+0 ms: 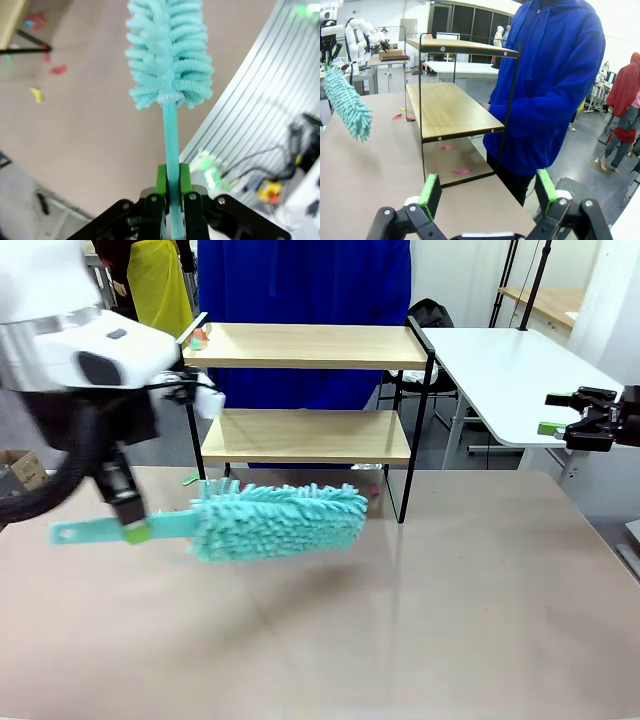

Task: Clean the shelf.
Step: Clean the specific section of the Shelf indicated by the human with the Duster.

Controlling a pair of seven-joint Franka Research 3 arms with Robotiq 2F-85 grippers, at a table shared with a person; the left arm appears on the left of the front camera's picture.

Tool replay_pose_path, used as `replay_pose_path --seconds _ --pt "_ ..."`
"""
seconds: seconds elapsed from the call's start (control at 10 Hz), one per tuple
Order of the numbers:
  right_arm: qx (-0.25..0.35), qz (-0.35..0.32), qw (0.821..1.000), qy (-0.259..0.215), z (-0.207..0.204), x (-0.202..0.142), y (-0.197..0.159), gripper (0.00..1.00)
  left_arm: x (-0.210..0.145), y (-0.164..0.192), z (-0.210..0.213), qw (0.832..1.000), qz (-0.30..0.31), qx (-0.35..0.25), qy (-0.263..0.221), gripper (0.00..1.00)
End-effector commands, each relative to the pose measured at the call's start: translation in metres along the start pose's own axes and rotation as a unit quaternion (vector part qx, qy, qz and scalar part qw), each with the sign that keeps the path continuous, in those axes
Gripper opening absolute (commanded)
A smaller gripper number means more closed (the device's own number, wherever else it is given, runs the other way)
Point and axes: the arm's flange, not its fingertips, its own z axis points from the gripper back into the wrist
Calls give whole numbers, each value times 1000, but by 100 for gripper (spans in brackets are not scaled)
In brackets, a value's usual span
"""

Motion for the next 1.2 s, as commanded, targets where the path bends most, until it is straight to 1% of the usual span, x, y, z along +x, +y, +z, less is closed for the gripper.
replay_pose_path --seconds 0.0,0.1,0.2,0.3,0.4,0.5,0.6,0.8,0.9,1.0,1.1 --pt "0 3 1000 -1 -1 3 0 100 39 -22 2 998 66 -21 -7 13" --pt "0 3 1000 -1 -1 3 0 100 60 -35 -4 996 81 -39 0 13" --pt "0 3 1000 -1 -1 3 0 100 81 -46 -10 992 119 -48 -2 13" --pt "0 3 1000 -1 -1 3 0 100 96 -54 -16 988 148 -47 11 13" --pt "0 3 1000 -1 -1 3 0 100 105 -58 -21 987 148 -43 34 13" --pt "0 3 1000 -1 -1 3 0 100 104 -51 -14 988 135 -49 53 13" --pt "0 3 1000 -1 -1 3 0 100 96 -60 -27 990 132 -47 22 13" --pt "0 3 1000 -1 -1 3 0 100 96 -60 -27 990 132 -47 22 13" --pt "0 3 1000 -1 -1 3 0 100 105 -59 -30 988 138 -51 37 13" --pt "0 3 1000 -1 -1 3 0 100 116 -68 -29 982 184 -47 19 13" --pt "0 3 1000 -1 -1 3 0 100 132 -81 -37 975 220 -38 0 13"
